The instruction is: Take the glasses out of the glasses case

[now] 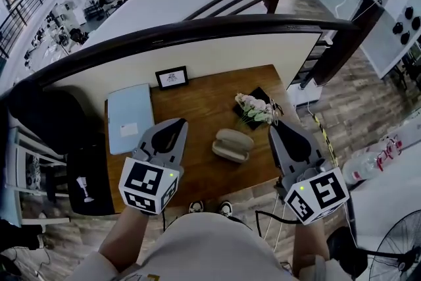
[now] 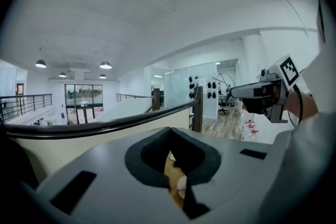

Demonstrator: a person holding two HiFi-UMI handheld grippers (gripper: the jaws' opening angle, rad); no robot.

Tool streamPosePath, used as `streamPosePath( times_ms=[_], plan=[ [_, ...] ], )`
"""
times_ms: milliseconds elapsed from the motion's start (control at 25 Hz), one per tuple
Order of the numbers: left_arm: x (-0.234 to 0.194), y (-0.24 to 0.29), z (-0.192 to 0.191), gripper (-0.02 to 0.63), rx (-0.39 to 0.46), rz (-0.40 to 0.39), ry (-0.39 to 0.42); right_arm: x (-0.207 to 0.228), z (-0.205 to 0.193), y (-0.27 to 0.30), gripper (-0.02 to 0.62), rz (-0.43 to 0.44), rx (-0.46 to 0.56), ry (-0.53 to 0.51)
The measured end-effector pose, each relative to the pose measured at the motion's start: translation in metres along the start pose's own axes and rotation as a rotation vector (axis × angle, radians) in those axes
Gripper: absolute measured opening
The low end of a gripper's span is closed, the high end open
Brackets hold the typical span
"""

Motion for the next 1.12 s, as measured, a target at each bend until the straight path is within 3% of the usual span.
streamPosePath(
  times_ms=[280, 1120],
  plan=[
    [0.016, -0.020, 0.016, 0.002, 0.025, -0.006, 0.045, -0.018, -0.001, -0.025, 0.038, 0.027, -0.032, -0.079],
    [0.030, -0.025, 0.022, 0.002, 0.023, -0.005, 0.060, -0.011, 0.000, -0.037, 0.038, 0.024, -0.018, -0.056]
  ],
)
Point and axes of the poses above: the fingertips, and each gripper's own axes: y forward along the fingers, x to its right, z out of its top, the point moved 2 cm from there along -y, backward along the fingers, and after that the axes turned 3 degrees about x, right-handed, at the moved point
